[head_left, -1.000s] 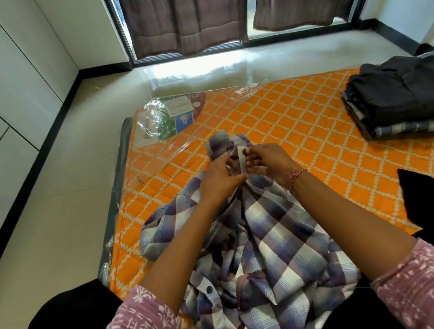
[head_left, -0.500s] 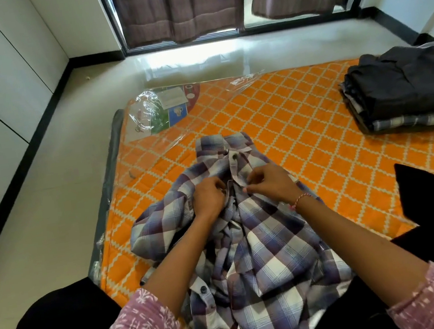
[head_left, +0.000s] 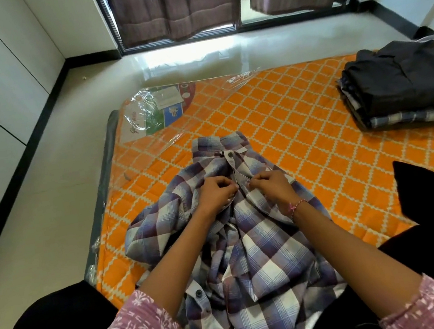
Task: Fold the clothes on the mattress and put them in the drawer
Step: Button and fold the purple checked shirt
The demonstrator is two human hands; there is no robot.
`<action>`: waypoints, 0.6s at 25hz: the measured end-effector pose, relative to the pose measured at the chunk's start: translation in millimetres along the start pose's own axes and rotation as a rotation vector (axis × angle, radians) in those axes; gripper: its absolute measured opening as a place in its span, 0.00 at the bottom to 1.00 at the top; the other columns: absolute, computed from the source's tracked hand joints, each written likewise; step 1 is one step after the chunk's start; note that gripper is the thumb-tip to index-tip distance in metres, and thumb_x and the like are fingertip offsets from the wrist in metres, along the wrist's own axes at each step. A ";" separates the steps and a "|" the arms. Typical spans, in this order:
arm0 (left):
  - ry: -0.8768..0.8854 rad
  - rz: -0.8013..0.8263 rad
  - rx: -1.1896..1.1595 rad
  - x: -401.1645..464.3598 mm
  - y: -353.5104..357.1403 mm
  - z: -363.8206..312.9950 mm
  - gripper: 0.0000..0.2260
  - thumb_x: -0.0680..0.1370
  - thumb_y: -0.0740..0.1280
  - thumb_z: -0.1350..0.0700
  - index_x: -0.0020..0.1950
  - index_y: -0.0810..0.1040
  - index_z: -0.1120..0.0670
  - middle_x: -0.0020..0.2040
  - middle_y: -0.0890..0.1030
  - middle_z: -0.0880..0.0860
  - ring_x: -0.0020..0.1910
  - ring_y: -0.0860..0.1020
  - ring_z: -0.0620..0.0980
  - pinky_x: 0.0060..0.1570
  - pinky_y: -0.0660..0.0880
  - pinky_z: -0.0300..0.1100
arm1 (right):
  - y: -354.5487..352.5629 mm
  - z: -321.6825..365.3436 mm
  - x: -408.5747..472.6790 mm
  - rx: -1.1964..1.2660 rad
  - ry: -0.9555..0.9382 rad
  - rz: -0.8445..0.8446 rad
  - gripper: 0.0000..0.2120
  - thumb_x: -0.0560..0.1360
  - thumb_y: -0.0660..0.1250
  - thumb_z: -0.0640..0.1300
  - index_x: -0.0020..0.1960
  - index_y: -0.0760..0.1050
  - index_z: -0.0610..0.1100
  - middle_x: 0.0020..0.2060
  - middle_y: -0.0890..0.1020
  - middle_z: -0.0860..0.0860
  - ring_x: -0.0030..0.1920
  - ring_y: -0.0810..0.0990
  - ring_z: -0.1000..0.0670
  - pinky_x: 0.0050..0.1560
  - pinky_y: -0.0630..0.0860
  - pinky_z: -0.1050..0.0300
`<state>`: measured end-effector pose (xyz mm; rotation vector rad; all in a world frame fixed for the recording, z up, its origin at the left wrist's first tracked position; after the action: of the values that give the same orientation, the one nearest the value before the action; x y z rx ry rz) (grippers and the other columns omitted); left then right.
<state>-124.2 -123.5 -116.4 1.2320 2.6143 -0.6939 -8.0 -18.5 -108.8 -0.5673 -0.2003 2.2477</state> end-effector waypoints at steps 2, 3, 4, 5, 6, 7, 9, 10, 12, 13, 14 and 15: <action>0.001 0.001 0.020 -4.8 1.4 -1.4 0.03 0.75 0.69 0.64 0.41 0.79 0.61 0.34 0.78 0.55 0.32 0.76 0.47 0.36 0.73 0.40 | 6.8 -3.5 -5.0 0.080 0.063 0.071 0.10 0.73 0.68 0.34 0.33 0.77 0.40 0.26 0.74 0.53 0.26 0.68 0.58 0.21 0.62 0.71; -0.019 -0.003 0.009 -6.4 1.9 0.8 0.04 0.75 0.70 0.64 0.40 0.79 0.60 0.34 0.78 0.55 0.34 0.75 0.48 0.36 0.73 0.39 | 9.4 -4.0 -7.1 0.076 0.074 0.093 0.08 0.73 0.68 0.35 0.35 0.78 0.39 0.27 0.73 0.51 0.27 0.67 0.57 0.21 0.62 0.70; -0.050 -0.005 -0.025 -7.9 2.8 3.4 0.05 0.74 0.70 0.65 0.38 0.78 0.60 0.34 0.77 0.55 0.32 0.74 0.47 0.33 0.73 0.36 | 10.4 -2.1 -9.7 0.065 0.072 0.102 0.07 0.73 0.68 0.35 0.36 0.79 0.37 0.27 0.72 0.50 0.26 0.66 0.56 0.21 0.61 0.69; -0.097 0.000 -0.071 -9.7 4.4 7.3 0.07 0.74 0.70 0.66 0.37 0.78 0.60 0.32 0.76 0.55 0.30 0.73 0.46 0.30 0.71 0.34 | 11.0 -0.2 -12.5 0.062 0.065 0.103 0.06 0.73 0.68 0.34 0.37 0.79 0.36 0.26 0.71 0.49 0.24 0.65 0.56 0.21 0.61 0.68; -0.148 0.005 -0.106 -11.3 5.8 10.8 0.07 0.74 0.70 0.67 0.36 0.77 0.60 0.31 0.75 0.55 0.27 0.71 0.46 0.26 0.70 0.32 | 11.9 1.2 -14.5 0.071 0.060 0.098 0.06 0.73 0.68 0.34 0.37 0.79 0.35 0.25 0.71 0.48 0.22 0.65 0.56 0.21 0.62 0.68; -0.177 0.010 -0.116 -13.2 7.1 11.5 0.09 0.74 0.69 0.67 0.35 0.77 0.61 0.30 0.73 0.56 0.25 0.70 0.46 0.24 0.69 0.33 | 12.1 2.0 -16.3 0.071 0.050 0.084 0.06 0.73 0.68 0.34 0.37 0.79 0.34 0.24 0.71 0.47 0.22 0.65 0.55 0.23 0.62 0.66; -0.144 -0.004 -0.003 -16.8 7.0 6.7 0.10 0.75 0.68 0.67 0.34 0.75 0.61 0.30 0.73 0.58 0.27 0.70 0.51 0.29 0.69 0.39 | 11.1 4.5 -20.0 -0.011 0.004 0.036 0.10 0.73 0.68 0.36 0.35 0.78 0.33 0.24 0.69 0.45 0.25 0.64 0.52 0.28 0.62 0.60; -0.088 -0.038 0.137 -20.3 3.0 -1.0 0.10 0.75 0.67 0.66 0.34 0.75 0.61 0.32 0.74 0.59 0.31 0.71 0.53 0.33 0.68 0.41 | 10.8 7.9 -22.1 -0.083 -0.033 0.013 0.12 0.74 0.67 0.37 0.32 0.76 0.34 0.24 0.69 0.45 0.26 0.63 0.50 0.31 0.61 0.58; 0.058 -0.137 0.409 -30.7 -11.7 -25.0 0.07 0.75 0.67 0.64 0.36 0.76 0.60 0.36 0.78 0.59 0.35 0.75 0.52 0.36 0.69 0.43 | 7.4 13.7 -25.4 -0.175 -0.082 -0.040 0.15 0.73 0.67 0.38 0.29 0.73 0.33 0.25 0.70 0.40 0.28 0.64 0.48 0.33 0.61 0.56; 0.125 -0.172 0.510 -35.4 -19.0 -38.4 0.06 0.74 0.66 0.64 0.37 0.77 0.59 0.38 0.81 0.59 0.37 0.77 0.53 0.37 0.71 0.45 | 2.0 15.0 -25.2 -0.171 -0.083 -0.082 0.15 0.73 0.67 0.37 0.30 0.73 0.31 0.26 0.71 0.39 0.29 0.64 0.48 0.34 0.61 0.55; 0.173 -0.191 0.598 -38.8 -25.3 -50.5 0.05 0.74 0.66 0.64 0.38 0.78 0.59 0.40 0.81 0.60 0.39 0.78 0.55 0.38 0.73 0.48 | -4.7 16.1 -24.5 -0.142 -0.075 -0.129 0.14 0.72 0.67 0.36 0.30 0.73 0.31 0.27 0.70 0.40 0.30 0.64 0.48 0.34 0.61 0.55; 0.210 -0.200 0.669 -42.3 -30.8 -61.5 0.05 0.74 0.65 0.64 0.39 0.78 0.59 0.41 0.81 0.61 0.40 0.79 0.57 0.39 0.75 0.50 | -9.3 17.5 -24.7 -0.102 -0.067 -0.163 0.13 0.72 0.66 0.36 0.29 0.72 0.34 0.27 0.69 0.41 0.30 0.63 0.48 0.34 0.60 0.55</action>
<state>-117.7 -140.0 -37.7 1.2425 2.7967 -1.6594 4.7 -29.9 -82.1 -0.5106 -0.3835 2.1086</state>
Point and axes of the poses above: each hand's wrist, its own x-axis towards the middle knuckle, its own y-axis out of the palm, z = x × y, the point moved 9 cm from there along x, towards the middle knuckle
